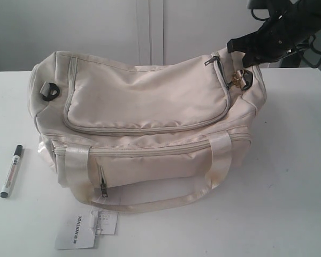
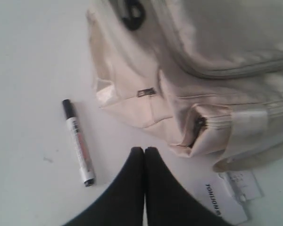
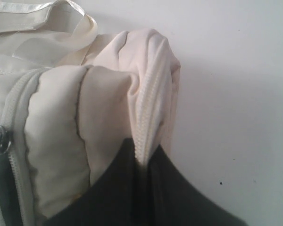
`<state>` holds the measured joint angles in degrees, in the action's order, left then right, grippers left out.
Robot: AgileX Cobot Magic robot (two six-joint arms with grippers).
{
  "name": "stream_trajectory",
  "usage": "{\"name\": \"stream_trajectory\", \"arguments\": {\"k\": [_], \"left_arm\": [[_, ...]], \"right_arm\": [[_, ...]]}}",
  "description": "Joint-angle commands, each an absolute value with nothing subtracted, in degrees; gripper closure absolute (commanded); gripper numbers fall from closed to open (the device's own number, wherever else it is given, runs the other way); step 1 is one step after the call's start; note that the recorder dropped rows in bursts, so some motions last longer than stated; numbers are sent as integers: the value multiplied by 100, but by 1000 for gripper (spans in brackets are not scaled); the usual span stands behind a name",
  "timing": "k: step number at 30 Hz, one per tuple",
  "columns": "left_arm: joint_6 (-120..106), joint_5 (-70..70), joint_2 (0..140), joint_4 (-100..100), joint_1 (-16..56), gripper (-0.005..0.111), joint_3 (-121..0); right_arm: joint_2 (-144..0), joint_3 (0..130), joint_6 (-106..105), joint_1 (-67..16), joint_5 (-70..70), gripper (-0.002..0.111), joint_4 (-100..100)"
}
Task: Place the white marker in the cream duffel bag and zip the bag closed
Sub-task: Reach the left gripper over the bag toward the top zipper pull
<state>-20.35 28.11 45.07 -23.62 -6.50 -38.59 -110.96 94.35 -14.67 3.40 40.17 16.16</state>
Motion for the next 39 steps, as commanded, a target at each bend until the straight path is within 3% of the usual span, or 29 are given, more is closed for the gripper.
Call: {"name": "stream_trajectory", "arguments": {"k": [1,25,39], "left_arm": [[-3521,3176,4950,-3573,-561,107,-4196],[-3949,2258,7290,-3771,2361,107,-5817],[-4100,1313,8491,-3860,3163,107,-6776]], "right_arm": [[-11090,9473,-1524,401,3833,108,1588],[-11090,9473,-1434,401,3810,108,1588],[-11090,9473,-1434,401,3810,108,1588]]}}
